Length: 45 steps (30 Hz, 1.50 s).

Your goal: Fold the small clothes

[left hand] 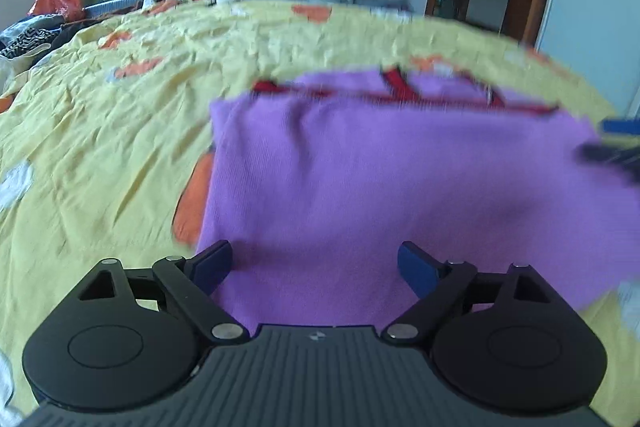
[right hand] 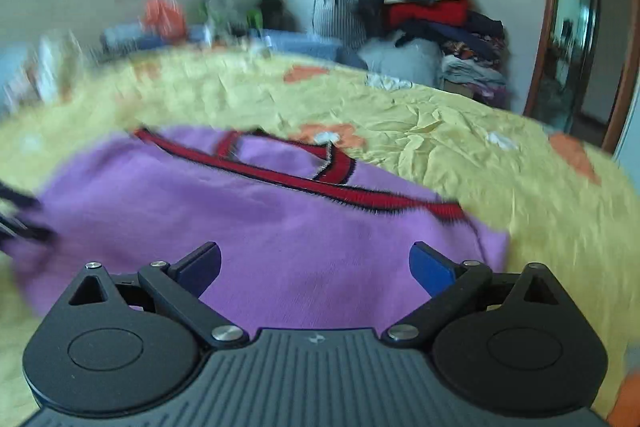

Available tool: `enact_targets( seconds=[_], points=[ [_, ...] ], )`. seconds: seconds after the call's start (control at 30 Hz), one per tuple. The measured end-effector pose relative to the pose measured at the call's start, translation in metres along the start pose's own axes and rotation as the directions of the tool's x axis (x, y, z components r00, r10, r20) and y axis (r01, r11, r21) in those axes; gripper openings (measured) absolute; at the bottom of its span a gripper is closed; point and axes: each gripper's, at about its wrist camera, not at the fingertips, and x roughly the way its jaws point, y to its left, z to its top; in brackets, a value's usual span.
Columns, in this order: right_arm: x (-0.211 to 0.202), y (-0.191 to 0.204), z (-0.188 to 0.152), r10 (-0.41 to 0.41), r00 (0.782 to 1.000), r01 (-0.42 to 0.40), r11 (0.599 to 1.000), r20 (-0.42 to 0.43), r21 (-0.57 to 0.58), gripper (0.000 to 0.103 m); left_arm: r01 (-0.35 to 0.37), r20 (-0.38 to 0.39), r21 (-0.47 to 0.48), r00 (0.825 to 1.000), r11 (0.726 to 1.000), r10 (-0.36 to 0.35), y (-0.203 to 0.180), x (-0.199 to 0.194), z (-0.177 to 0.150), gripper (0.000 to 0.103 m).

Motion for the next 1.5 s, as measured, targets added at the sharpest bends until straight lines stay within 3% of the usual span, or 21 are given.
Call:
enact_targets(
  seconds=[0.07, 0.13, 0.2, 0.3, 0.4, 0.43, 0.57, 0.67, 0.8, 0.97, 1.07, 1.17, 1.5],
  points=[
    [0.033, 0.002, 0.013, -0.028, 0.998, 0.028, 0.999, -0.052, 0.015, 0.103, -0.007, 0.042, -0.008, 0.999, 1.000, 0.007, -0.005, 0.009, 0.019, 0.089],
    [0.065, -0.007, 0.021, -0.019, 0.990, 0.035, 0.993, -0.138, 0.114, 0.103, -0.018, 0.064, -0.024, 0.998, 1.000, 0.020, -0.009, 0.026, 0.039, 0.090],
    [0.082, -0.013, 0.024, -0.007, 0.989, 0.037, 0.979, -0.149, 0.199, 0.103, -0.039, 0.058, -0.046, 0.997, 0.998, 0.042, -0.008, 0.049, 0.058, 0.090],
    [0.089, -0.011, 0.025, -0.039, 0.981, 0.075, 0.980, -0.188, 0.184, 0.103, -0.101, -0.035, -0.052, 0.994, 0.993, 0.099, -0.001, 0.092, 0.075, 0.093],
    [0.094, -0.022, 0.025, -0.057, 0.973, 0.099, 0.978, -0.222, 0.182, 0.103, -0.144, -0.011, -0.028, 0.990, 0.989, 0.144, 0.011, 0.105, 0.071, 0.103],
    [0.094, -0.027, 0.022, -0.060, 0.975, 0.099, 0.979, -0.214, 0.176, 0.103, -0.110, -0.023, -0.082, 0.994, 0.991, 0.108, 0.022, 0.106, 0.068, 0.103],
    [0.087, -0.036, 0.015, -0.074, 0.980, 0.109, 0.977, -0.183, 0.186, 0.103, -0.131, -0.049, -0.119, 0.991, 0.984, 0.126, 0.038, 0.099, 0.068, 0.103],
    [0.069, -0.020, 0.020, -0.122, 0.975, 0.151, 0.977, -0.188, 0.151, 0.103, -0.129, -0.061, -0.139, 0.991, 0.982, 0.121, 0.035, 0.076, 0.070, 0.090],
    [0.026, 0.003, 0.006, -0.074, 0.986, 0.094, 0.986, -0.147, 0.139, 0.103, -0.100, -0.046, -0.124, 0.994, 0.987, 0.095, 0.015, 0.046, 0.059, 0.092],
    [0.005, 0.025, -0.028, -0.135, 0.973, 0.146, 0.988, -0.185, 0.045, 0.103, -0.128, -0.073, -0.067, 0.990, 0.989, 0.123, -0.009, 0.041, 0.038, 0.093],
    [-0.005, 0.009, -0.047, -0.079, 0.981, 0.108, 0.982, -0.179, 0.155, 0.103, -0.135, -0.093, -0.080, 0.987, 0.988, 0.127, -0.007, 0.044, 0.024, 0.098],
    [-0.016, 0.011, -0.056, -0.089, 0.981, 0.112, 0.986, -0.170, 0.126, 0.103, -0.133, -0.093, -0.087, 0.988, 0.987, 0.125, -0.002, 0.042, 0.016, 0.101],
    [-0.023, 0.029, -0.043, -0.155, 0.969, 0.180, 0.976, -0.192, 0.123, 0.103, -0.102, -0.091, -0.101, 0.992, 0.990, 0.092, 0.006, 0.035, 0.010, 0.102]
  ],
)
